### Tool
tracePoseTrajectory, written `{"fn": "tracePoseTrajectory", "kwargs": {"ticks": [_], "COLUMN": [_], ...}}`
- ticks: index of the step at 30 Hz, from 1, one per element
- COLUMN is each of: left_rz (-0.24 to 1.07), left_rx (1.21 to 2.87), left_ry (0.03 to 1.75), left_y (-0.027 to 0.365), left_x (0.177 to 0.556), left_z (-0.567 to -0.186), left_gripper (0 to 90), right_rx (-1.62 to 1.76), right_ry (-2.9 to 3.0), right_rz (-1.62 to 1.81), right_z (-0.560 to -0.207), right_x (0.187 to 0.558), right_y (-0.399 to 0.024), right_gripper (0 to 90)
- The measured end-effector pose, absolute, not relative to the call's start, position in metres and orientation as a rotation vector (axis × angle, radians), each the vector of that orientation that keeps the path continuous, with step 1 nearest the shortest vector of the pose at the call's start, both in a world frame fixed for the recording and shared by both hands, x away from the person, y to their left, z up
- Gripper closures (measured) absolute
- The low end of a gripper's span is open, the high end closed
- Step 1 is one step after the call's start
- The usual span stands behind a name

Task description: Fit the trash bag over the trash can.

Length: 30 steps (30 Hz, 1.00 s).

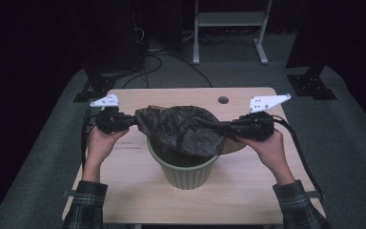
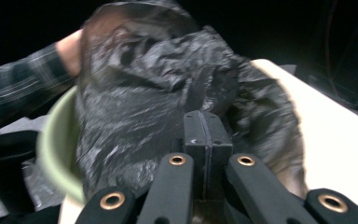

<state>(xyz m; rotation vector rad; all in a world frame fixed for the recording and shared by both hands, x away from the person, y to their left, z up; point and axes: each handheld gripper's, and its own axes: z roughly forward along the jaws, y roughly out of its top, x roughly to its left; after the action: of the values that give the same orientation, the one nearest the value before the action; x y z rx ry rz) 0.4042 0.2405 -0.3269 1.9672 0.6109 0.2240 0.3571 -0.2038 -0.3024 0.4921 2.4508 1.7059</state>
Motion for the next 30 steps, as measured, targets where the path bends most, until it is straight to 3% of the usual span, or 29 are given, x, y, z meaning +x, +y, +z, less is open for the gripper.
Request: {"fn": "tracePoseTrajectory", "kwargs": {"ticks": [15, 30], "left_rz": [0.222, 0.213], "left_rx": [1.973, 2.000], "left_ry": [0.612, 0.622], "left_y": [0.243, 0.239], "left_x": [0.396, 0.397], "left_z": [-0.326, -0.334], "left_gripper": [89.5, 89.4], "right_rx": [0.365, 0.417], "right_ry": [2.560, 2.781], "right_rz": [1.745, 1.471], "right_z": [-0.326, -0.384], "right_x": [0.282, 0.278], "right_y": [-0.214, -0.187], "right_gripper": [89.9, 89.9]}}
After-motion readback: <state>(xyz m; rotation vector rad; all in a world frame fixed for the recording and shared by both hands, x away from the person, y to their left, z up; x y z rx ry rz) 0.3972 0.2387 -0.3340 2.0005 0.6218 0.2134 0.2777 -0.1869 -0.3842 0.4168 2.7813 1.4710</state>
